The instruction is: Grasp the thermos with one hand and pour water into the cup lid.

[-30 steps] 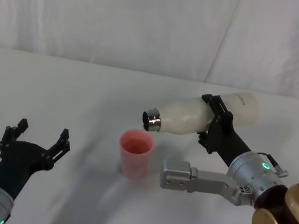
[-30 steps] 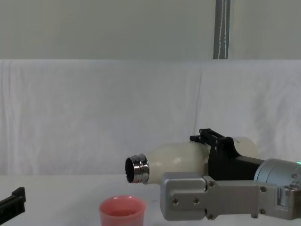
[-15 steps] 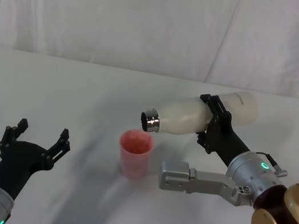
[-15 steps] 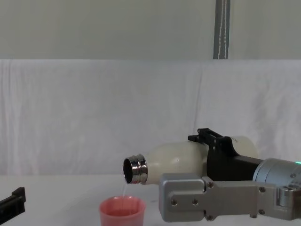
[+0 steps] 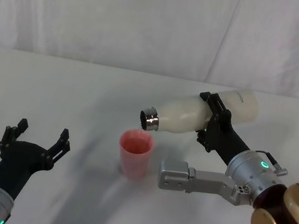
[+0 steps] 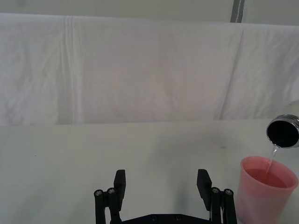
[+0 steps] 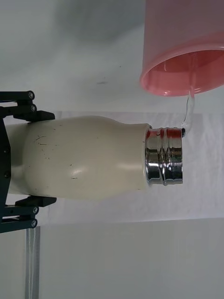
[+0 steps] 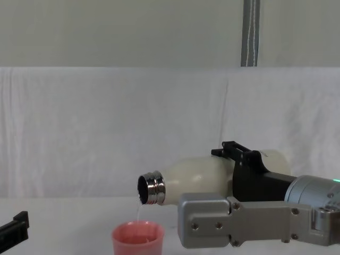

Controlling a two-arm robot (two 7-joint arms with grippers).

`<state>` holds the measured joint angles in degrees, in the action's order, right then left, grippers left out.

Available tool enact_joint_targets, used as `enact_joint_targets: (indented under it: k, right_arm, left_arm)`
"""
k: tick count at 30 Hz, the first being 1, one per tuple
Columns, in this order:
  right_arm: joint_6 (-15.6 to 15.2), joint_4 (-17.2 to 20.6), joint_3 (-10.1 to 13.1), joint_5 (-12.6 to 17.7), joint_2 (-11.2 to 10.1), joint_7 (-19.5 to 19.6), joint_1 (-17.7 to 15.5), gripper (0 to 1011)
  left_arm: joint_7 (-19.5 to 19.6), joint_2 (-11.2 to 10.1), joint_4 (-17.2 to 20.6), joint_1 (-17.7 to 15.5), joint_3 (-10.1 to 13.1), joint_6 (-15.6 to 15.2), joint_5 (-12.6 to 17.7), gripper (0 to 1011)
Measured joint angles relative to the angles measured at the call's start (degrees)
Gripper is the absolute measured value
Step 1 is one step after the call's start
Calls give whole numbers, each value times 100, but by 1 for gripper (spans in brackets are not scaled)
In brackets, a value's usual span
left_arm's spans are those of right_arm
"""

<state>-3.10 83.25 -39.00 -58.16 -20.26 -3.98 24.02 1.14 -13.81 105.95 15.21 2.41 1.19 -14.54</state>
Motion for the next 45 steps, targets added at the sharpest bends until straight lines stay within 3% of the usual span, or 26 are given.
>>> enact_joint_targets:
  k: [45]
  right_arm:
    - [-36,36,-4,-49,-16,-18,-10,950]
  left_arm:
    - [0,0,0,0,0,0,0,1001]
